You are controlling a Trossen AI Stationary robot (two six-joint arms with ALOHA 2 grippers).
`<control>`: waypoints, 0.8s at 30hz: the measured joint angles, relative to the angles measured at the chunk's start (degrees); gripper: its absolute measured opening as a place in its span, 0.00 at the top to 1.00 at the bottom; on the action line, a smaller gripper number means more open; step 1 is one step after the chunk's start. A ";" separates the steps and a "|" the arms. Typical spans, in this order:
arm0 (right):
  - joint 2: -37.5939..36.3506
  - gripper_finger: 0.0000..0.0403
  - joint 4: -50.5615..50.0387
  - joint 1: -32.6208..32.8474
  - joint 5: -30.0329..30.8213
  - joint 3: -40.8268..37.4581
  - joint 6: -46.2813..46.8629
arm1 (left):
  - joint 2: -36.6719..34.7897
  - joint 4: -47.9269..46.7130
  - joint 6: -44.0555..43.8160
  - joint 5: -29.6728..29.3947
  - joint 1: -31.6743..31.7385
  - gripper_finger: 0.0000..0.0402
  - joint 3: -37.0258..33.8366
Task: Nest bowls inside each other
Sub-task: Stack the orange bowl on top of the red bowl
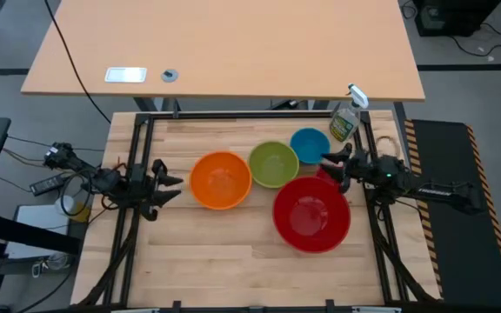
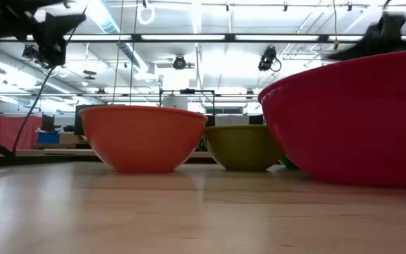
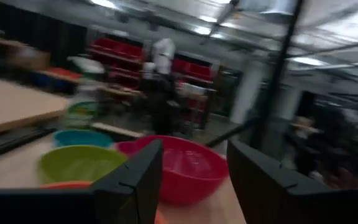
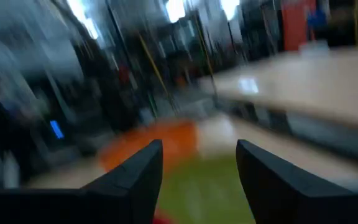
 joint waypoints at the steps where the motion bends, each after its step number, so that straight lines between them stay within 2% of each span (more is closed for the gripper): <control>1: 0.33 0.48 5.25 0.02 -0.09 0.00 1.57 | 0.00 0.37 0.98 1.95 -0.01 0.55 0.00; 3: 1.26 0.48 16.26 0.09 -0.13 0.00 3.38 | 0.00 1.47 4.75 5.65 0.15 0.55 0.00; 6: 2.71 0.48 28.11 0.09 -0.89 0.13 0.21 | 0.02 3.54 7.83 9.97 0.75 0.55 0.02; 10: 8.06 0.48 27.66 0.16 -2.44 4.37 0.82 | 0.02 -2.65 8.02 8.98 3.46 0.55 4.36; 14: 21.73 0.48 27.52 1.65 -6.47 13.19 -0.76 | 2.01 -13.62 8.47 7.78 7.53 0.55 11.78; 18: 38.79 0.48 25.84 3.83 -6.70 25.79 -5.50 | 4.42 -20.90 8.80 7.71 10.79 0.55 17.73; 24: 60.26 0.48 20.41 6.39 -6.49 42.89 -4.33 | 3.83 -27.72 9.93 5.78 11.11 0.55 20.33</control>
